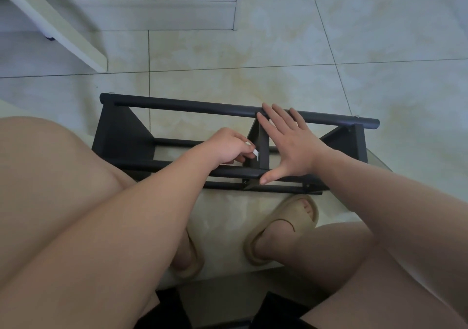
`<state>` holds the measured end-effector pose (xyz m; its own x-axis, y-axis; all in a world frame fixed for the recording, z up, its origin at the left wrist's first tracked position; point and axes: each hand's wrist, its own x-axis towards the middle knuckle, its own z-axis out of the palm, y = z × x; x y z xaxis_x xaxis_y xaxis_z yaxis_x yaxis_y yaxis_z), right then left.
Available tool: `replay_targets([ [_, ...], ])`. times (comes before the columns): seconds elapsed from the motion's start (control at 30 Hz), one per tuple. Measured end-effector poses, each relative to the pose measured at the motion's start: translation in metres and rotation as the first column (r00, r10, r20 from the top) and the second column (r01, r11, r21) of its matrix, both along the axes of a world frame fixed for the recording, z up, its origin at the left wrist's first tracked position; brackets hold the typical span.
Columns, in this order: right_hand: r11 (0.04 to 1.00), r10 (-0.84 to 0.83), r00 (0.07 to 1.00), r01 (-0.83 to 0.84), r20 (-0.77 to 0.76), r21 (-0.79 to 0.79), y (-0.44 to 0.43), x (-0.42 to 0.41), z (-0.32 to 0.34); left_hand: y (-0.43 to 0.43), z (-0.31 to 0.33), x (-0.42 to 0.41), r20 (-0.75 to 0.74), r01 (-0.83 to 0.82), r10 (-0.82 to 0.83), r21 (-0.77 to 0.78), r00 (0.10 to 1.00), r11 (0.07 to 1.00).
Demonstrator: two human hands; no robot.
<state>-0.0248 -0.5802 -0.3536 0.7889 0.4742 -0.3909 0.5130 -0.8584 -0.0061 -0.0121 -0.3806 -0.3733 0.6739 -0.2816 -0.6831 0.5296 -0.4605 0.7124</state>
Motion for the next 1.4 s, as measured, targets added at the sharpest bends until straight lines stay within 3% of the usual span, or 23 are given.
replay_targets([
  [0.57,1.0,-0.01,1.0,0.01,0.004,0.015,0.0009,-0.0004,-0.0008,-0.0078,0.0011,0.0007,0.021,-0.199,0.199,-0.012,0.98,0.98],
  [1.4,1.0,-0.008,1.0,0.008,0.006,0.013,0.0003,-0.0001,-0.0029,-0.0103,0.0058,-0.0014,-0.008,-0.108,0.108,0.025,0.994,0.994],
])
